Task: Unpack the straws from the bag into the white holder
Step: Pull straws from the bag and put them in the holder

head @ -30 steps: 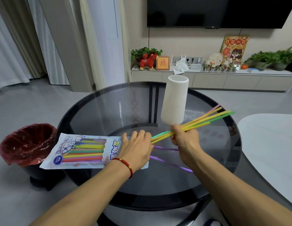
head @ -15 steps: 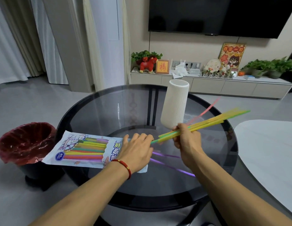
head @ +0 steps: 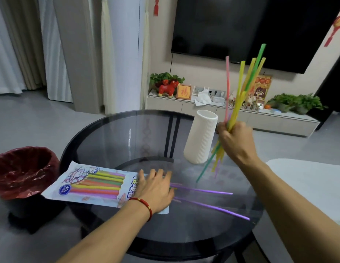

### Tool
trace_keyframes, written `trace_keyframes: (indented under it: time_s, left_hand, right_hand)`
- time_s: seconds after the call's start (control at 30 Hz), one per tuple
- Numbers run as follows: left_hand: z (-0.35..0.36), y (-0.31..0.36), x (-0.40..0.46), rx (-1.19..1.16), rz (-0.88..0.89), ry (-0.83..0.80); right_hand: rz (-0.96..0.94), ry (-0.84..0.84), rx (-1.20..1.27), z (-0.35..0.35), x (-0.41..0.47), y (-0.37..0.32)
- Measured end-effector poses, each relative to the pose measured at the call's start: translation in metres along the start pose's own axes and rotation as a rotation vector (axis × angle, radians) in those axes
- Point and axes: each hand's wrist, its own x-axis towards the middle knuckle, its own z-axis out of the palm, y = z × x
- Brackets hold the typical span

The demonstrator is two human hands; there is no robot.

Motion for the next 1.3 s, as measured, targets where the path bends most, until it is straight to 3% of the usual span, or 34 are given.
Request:
trace_keyframes:
  time_s: [0.3,0.57,0.67,0.77,0.8,0.93,1.0,1.17,1.3]
  left_hand:
    - [0.0,0.002,0.003,-0.037,-0.016,0.002]
    - [-0.002,0.006,0.004,-0.068,-0.029,0.01]
    - [-0.014,0.019,0.007,-0.278,0.053,0.038]
    - [-0.026,0.042,0.013,-0.76,0.031,-0.037]
    - [-0.027,0.048,0.015,-0.822,0.009,-0.042]
    - [-0.022,0.058,0.023,-0.826,-0.043,0.078]
    - [-0.016,0.061,0.031,-0.881,-0.111,0.055]
    - [0.003,0.066,0.045,-1.358,-0.381,-0.006]
    - [0.009,0.061,0.047,-1.381,-0.379,0.035]
  right_hand:
    - [0.093,-0.084,0.039,0.054,-0.041,0.007]
    - [0.306,0.082,0.264,0.032,-0.019,-0.01]
    - [0.326,0.039,0.41,0.029,-0.015,-0.015]
    - [0.231,-0.019,0.375,0.042,-0.026,-0.013]
    - [0.183,-0.029,0.335,0.047,-0.03,-0.011]
    - [0.123,-0.004,0.334,0.055,-0.029,-0.007]
    - [0.105,-0.024,0.307,0.061,-0.03,-0.007]
    - [0.018,-0.179,0.197,0.07,-0.042,0.002]
    - [0.01,-0.1,0.234,0.062,-0.035,0.008]
